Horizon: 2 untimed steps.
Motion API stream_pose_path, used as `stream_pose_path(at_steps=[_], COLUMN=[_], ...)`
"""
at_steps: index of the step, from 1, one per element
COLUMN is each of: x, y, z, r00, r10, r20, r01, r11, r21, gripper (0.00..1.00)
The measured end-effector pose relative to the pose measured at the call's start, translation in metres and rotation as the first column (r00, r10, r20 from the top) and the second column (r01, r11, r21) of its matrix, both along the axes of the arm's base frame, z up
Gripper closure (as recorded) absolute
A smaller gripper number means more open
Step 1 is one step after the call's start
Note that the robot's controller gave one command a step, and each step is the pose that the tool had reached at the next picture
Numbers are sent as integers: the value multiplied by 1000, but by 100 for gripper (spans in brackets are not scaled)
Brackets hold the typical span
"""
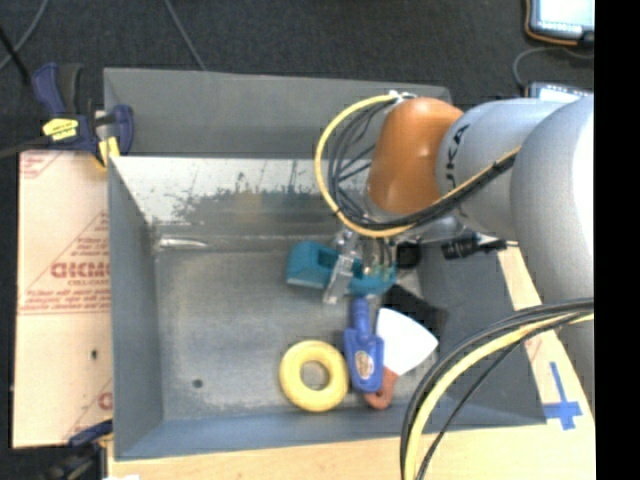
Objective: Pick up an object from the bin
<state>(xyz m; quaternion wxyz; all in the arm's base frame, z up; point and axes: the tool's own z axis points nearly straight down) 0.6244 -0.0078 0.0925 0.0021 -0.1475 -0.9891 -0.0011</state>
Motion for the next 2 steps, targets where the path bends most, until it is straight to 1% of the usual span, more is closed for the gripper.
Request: stream_pose_path(at_steps=[1,2], x=[2,4], y=[0,0], z=[22,35], r00=[1000,1000], r10=[1,1], r20=[6,13], r01=[-1,-1], r11=[1000,1000], r21=[0,0], gripper=[100,100])
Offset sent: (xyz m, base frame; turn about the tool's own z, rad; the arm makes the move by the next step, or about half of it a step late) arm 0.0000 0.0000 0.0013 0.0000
